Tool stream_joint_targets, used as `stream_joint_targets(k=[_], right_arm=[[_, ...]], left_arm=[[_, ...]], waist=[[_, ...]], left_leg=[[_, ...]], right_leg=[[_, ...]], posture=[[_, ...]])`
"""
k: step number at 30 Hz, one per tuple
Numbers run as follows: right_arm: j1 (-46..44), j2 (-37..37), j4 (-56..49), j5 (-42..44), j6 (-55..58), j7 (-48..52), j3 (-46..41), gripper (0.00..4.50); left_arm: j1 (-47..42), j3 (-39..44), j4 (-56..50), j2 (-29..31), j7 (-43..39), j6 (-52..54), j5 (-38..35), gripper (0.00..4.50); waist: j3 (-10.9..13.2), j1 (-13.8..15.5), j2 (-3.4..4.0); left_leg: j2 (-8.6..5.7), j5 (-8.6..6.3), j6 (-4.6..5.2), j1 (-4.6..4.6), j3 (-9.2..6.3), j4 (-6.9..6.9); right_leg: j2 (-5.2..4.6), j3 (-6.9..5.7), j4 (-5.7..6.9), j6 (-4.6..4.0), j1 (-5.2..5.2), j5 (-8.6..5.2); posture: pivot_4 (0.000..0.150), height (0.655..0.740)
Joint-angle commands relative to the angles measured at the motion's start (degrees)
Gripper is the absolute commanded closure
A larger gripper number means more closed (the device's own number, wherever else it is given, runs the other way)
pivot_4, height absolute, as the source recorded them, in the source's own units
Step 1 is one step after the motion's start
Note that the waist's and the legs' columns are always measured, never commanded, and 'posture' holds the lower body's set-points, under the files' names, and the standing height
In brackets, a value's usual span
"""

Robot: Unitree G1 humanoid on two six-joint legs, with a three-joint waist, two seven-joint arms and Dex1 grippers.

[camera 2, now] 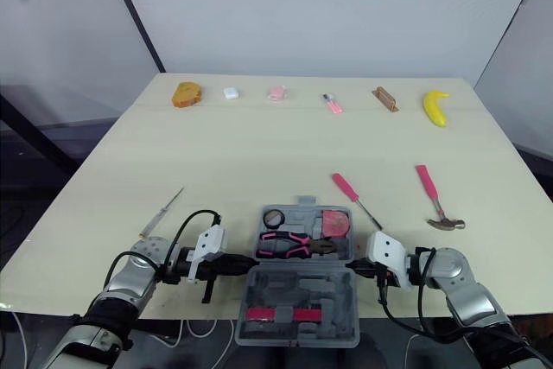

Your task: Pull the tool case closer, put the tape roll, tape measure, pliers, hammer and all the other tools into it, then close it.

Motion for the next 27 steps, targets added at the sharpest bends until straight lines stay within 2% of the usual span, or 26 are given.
stream_joint_targets(k=[1,11,27], right_arm=[[-1.36,0.83,-0.92,0.93,-1.08,-0.17,0.01,4.50],[-3.98,2.23,1.74,0.13,-2.86,-1.76,-0.17,4.50],[-8.72,5.07,6.93,-2.20,-5.29,-4.72,-0.10,4.50]], left_arm=[[-0.80,0.05,0.06,-0.92,0.02,-0.59,-0.55,4.38],[-2.19,0.55,1.50,-1.47,0.74,-0.44,-0.35,4.38],[-6.11,2.15,6.90,-2.45,6.46,-3.01,1.95,4.38]], waist=[[0.00,0.00,0.00],[0.00,0.03,0.00],[0.01,-0.01,0.01]], left_leg=[[0.00,0.00,0.00,0.00,0.00,0.00],[-0.01,0.00,0.00,0.00,0.01,0.02],[-0.02,0.00,0.00,0.00,0.00,0.03]], right_leg=[[0.00,0.00,0.00,0.00,0.00,0.00],[0.00,0.00,0.00,0.01,0.00,0.01],[0.00,-0.02,0.08,0.01,0.00,0.01]], posture=[[0.150,0.7400],[0.150,0.7400],[0.150,0.7400]])
